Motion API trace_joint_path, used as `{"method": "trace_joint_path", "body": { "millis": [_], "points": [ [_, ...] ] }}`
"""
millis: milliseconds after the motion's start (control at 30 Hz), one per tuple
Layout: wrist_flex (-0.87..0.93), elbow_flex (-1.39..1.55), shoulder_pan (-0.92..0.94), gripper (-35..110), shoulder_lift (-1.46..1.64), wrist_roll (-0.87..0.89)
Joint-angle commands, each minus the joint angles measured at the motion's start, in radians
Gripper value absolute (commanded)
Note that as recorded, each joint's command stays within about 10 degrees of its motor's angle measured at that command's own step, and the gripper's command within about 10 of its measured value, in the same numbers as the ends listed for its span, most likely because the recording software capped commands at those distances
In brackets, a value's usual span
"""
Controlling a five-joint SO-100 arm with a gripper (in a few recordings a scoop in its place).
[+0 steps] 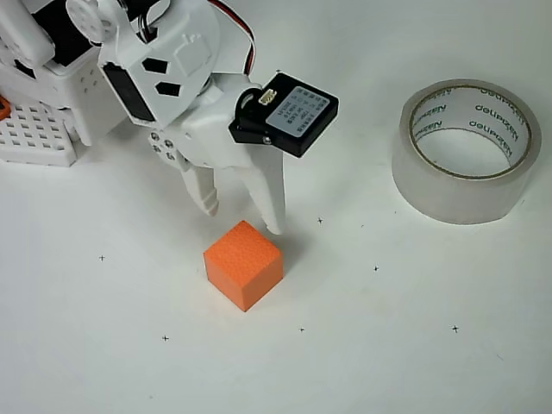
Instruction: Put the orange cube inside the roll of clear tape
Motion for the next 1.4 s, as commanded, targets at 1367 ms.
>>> {"method": "trace_joint_path", "body": {
  "millis": [1367],
  "points": [
    [0.003, -0.186, 0.063, 47, -0.202, -0.109]
  ]
}}
